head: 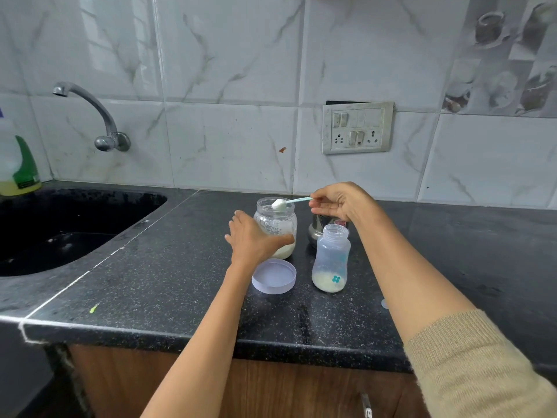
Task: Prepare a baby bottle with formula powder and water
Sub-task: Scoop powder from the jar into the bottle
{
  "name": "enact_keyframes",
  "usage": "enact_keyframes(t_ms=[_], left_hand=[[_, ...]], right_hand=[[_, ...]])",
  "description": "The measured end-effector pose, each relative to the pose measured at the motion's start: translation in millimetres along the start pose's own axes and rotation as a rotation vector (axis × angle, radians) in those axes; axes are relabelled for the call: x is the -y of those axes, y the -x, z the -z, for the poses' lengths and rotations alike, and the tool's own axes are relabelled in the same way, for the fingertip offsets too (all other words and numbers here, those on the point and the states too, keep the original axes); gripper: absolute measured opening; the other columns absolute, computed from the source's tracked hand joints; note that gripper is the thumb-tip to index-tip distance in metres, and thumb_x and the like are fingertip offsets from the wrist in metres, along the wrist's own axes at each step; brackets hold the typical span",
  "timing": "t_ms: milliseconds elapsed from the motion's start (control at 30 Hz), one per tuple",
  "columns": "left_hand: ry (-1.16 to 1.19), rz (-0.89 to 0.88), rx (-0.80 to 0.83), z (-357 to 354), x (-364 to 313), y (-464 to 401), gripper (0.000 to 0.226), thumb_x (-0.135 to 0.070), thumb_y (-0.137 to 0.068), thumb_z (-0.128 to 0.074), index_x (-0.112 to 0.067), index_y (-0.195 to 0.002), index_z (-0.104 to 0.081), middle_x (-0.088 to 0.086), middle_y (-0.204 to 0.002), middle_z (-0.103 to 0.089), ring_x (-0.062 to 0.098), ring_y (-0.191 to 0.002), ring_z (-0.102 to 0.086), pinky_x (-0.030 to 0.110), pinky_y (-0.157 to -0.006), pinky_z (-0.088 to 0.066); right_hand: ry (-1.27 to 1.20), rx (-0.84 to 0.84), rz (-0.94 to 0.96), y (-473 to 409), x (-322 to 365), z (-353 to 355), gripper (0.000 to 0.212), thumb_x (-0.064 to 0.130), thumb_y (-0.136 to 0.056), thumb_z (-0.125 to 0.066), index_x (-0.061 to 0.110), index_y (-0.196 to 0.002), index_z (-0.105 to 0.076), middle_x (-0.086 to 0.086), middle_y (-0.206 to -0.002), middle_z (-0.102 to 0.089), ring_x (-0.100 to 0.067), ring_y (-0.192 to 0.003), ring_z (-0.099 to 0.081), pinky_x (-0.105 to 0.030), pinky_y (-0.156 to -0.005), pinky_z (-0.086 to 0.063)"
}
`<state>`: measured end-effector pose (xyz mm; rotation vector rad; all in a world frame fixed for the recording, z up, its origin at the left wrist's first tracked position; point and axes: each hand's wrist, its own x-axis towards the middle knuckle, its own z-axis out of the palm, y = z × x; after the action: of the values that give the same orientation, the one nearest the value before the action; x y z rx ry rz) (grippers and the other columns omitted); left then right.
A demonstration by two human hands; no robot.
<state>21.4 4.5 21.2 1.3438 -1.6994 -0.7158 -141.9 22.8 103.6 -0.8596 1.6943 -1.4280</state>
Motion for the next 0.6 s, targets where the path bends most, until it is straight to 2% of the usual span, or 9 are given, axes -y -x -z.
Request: enact_keyframes(t_ms=[67,133,200,267,333,433,467,533,600], left_hand=[[0.05,-0.026,-0.036,5,-4,13,0.103,-0.037,-0.065,-0.078,0.006,-0.138,-0.021,0.019,-0.147,-0.029,0.032,-0.143,-0.014,0.048,-0.118,-0.01],[0.154,-0.07,-0.066,10,-9,39,0.098,-0.029,-0.075,-0.071,0.001,-0.146,-0.01,0.016,-0.155,-0.016,0.029,-0.146,-0.005,0.046,-0.119,-0.007],[0.26,-0.134,-0.079,8,-13,73,0.093,-0.028,-0.077,-0.067,-0.009,-0.149,-0.011,0.007,-0.157,-0.018,0.025,-0.146,-0.01,0.044,-0.119,-0.016],[0.331,-0.201,-0.043,3,-17,107,0.091,-0.033,-0.071,-0.064,-0.018,-0.148,-0.018,-0.001,-0.153,-0.028,0.017,-0.142,-0.023,0.035,-0.115,-0.025],[0.343,-0.228,0.046,-6,-21,130,0.093,-0.034,-0.07,-0.065,-0.018,-0.148,-0.017,-0.006,-0.152,-0.027,0.004,-0.137,-0.024,0.017,-0.106,-0.023],[0.313,-0.251,0.135,-20,-27,139,0.089,-0.027,-0.077,-0.071,-0.014,-0.147,-0.018,-0.008,-0.144,-0.034,0.008,-0.137,-0.027,0.006,-0.098,-0.022],[0.302,-0.25,0.15,-24,-30,137,0.09,-0.029,-0.077,-0.072,-0.012,-0.147,-0.019,-0.005,-0.146,-0.034,0.012,-0.139,-0.027,0.009,-0.101,-0.023],[0.267,-0.238,0.158,-32,-34,131,0.089,-0.034,-0.075,-0.073,-0.007,-0.144,-0.023,0.006,-0.149,-0.035,0.022,-0.138,-0.032,0.028,-0.111,-0.031],[0.226,-0.215,0.135,-40,-37,123,0.086,-0.037,-0.072,-0.074,-0.001,-0.136,-0.03,0.018,-0.14,-0.042,0.033,-0.13,-0.04,0.046,-0.106,-0.038]], right_hand=[[-0.026,-0.002,0.002,0,1,5,0.013,-0.004,-0.087,-0.059,-0.002,-0.074,-0.056,-0.013,-0.061,-0.06,-0.012,-0.04,-0.061,-0.022,-0.037,-0.051],[-0.052,0.0,0.007,3,4,12,0.014,-0.004,-0.087,-0.059,-0.002,-0.073,-0.055,-0.011,-0.051,-0.062,-0.011,-0.035,-0.06,-0.022,-0.036,-0.05],[-0.064,-0.004,0.012,8,7,22,0.013,-0.003,-0.087,-0.059,-0.002,-0.074,-0.057,-0.01,-0.047,-0.062,-0.011,-0.035,-0.06,-0.022,-0.035,-0.049],[-0.076,-0.008,0.015,16,9,33,0.012,-0.002,-0.087,-0.059,-0.002,-0.076,-0.057,-0.008,-0.043,-0.061,-0.011,-0.036,-0.061,-0.022,-0.036,-0.049],[-0.088,-0.017,0.016,27,10,46,0.013,-0.001,-0.089,-0.058,-0.001,-0.076,-0.056,-0.007,-0.04,-0.06,-0.01,-0.035,-0.06,-0.021,-0.035,-0.049],[-0.099,-0.022,0.022,46,9,63,0.015,-0.001,-0.091,-0.055,0.0,-0.076,-0.054,-0.006,-0.038,-0.059,-0.009,-0.033,-0.058,-0.022,-0.036,-0.05],[-0.102,-0.023,0.023,52,8,68,0.017,-0.001,-0.091,-0.054,0.0,-0.075,-0.054,-0.006,-0.037,-0.058,-0.009,-0.032,-0.058,-0.021,-0.037,-0.051],[-0.101,-0.028,0.023,62,6,77,0.017,-0.001,-0.091,-0.053,-0.001,-0.074,-0.054,-0.005,-0.037,-0.058,-0.008,-0.032,-0.058,-0.021,-0.037,-0.051],[-0.102,-0.034,0.022,71,3,84,0.017,-0.001,-0.091,-0.054,-0.001,-0.074,-0.054,-0.005,-0.037,-0.058,-0.008,-0.032,-0.058,-0.021,-0.037,-0.05]])
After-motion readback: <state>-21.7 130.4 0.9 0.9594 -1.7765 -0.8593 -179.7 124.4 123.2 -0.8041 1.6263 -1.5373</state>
